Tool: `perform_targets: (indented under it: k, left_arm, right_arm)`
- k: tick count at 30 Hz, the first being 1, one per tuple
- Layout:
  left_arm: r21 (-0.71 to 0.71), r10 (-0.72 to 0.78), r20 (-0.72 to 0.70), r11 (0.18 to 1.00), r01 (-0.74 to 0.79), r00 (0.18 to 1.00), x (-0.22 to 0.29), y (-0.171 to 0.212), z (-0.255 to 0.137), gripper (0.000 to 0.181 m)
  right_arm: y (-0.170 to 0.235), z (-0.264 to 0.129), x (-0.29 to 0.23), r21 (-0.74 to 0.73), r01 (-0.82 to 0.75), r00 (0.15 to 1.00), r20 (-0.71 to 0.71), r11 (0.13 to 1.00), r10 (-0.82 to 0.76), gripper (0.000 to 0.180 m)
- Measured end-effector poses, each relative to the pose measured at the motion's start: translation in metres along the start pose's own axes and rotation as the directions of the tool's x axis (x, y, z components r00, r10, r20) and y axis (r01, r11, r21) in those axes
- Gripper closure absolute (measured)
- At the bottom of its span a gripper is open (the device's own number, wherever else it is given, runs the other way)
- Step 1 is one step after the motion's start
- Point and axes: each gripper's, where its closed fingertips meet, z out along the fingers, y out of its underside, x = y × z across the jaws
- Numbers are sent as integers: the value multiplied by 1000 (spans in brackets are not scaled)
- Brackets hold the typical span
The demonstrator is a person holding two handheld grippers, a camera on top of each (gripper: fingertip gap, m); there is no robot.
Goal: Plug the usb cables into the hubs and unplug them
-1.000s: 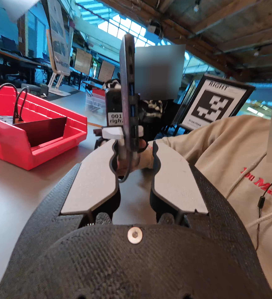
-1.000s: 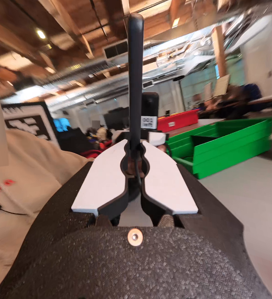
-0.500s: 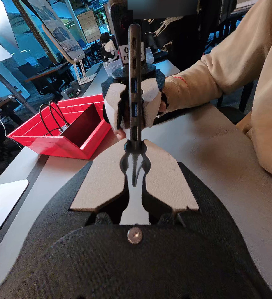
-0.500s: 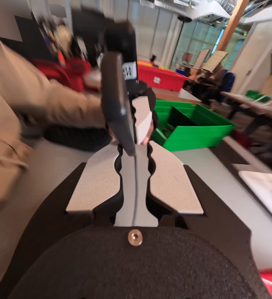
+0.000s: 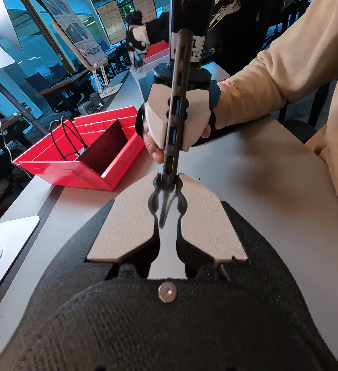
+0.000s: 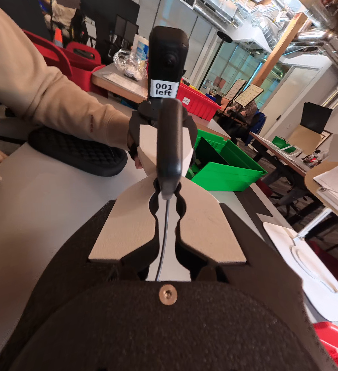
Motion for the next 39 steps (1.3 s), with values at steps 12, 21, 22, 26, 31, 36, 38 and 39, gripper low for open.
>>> perform_targets:
  k: [12, 21, 22, 26, 31, 36, 38, 39]
  left_arm:
    - [16, -100, 46, 995, 99, 994, -11, 7, -10, 156]
    - [-47, -114, 89, 992, 118, 989, -6, 22, 8, 145]
    - [-56, -116, 99, 991, 122, 988, -8, 23, 8, 144]
    - [-68, -125, 136, 988, 135, 983, -14, 28, 6, 143]
    - [-81, -142, 200, 984, 160, 970, -30, 30, -9, 141]
    - [-147, -129, 433, 967, 210, 892, -91, 38, -82, 142]
    - [-183, -201, 479, 929, 321, 855, -112, 51, -119, 141]
    - [-200, -246, 483, 903, 379, 840, -119, 59, -135, 140]
  right_arm:
    - [2, -4, 0, -40, 153, 987, -47, 987, -155, 167]
    - [15, 3, -5, -202, 461, 869, -96, 864, -486, 168]
    - [18, 4, -5, -224, 483, 853, -96, 846, -512, 168]
    - [27, 5, -1, -303, 573, 773, -109, 762, -625, 168]
    - [28, 0, 8, -326, 566, 764, -136, 757, -630, 168]
    - [34, -19, 25, -367, 531, 763, -183, 763, -619, 168]
    - [38, -29, 30, -381, 508, 771, -199, 772, -605, 168]
    - [41, -33, 32, -388, 497, 775, -205, 776, -598, 168]
